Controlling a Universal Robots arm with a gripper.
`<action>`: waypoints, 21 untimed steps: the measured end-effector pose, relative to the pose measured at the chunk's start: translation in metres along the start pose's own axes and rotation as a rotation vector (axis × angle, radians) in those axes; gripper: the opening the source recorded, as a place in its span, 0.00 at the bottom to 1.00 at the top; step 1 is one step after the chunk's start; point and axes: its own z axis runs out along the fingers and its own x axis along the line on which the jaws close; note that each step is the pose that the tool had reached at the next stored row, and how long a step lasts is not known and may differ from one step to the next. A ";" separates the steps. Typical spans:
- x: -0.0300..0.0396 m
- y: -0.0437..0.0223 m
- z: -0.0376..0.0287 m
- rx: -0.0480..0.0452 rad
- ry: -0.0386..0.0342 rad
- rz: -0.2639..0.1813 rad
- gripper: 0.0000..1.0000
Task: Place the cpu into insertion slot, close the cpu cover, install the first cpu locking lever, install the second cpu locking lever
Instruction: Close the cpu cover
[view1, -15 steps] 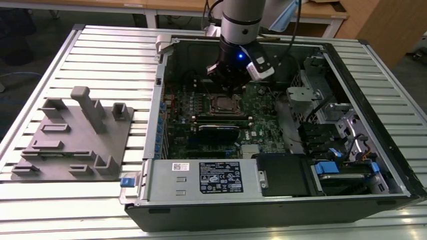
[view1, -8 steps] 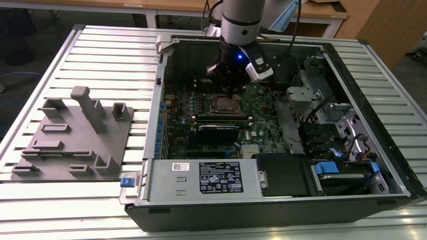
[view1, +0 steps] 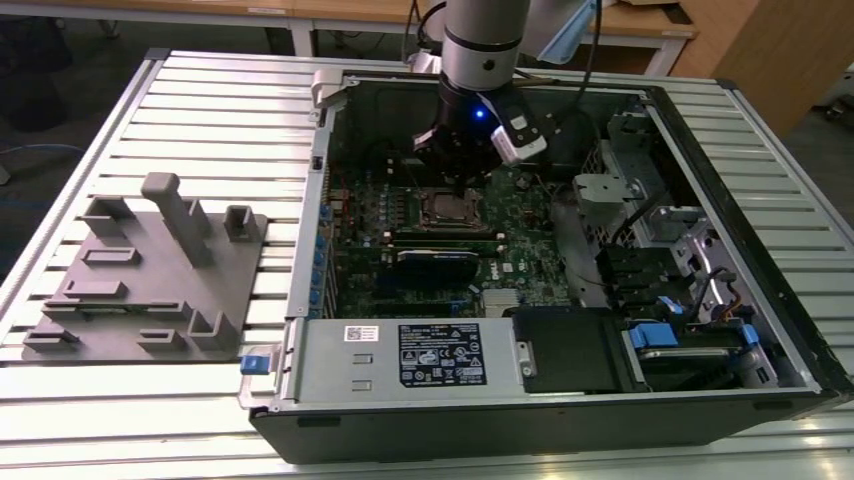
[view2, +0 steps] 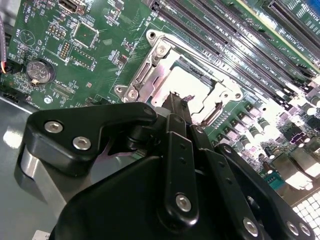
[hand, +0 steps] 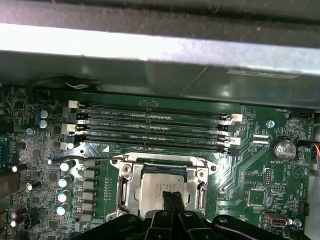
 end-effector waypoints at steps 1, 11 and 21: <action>0.0000 0.0000 0.0000 0.0000 0.0000 0.000 0.10; 0.0067 0.0004 0.0008 0.0002 -0.0032 0.000 0.10; 0.0083 0.0005 0.0021 0.0003 -0.0037 0.004 0.10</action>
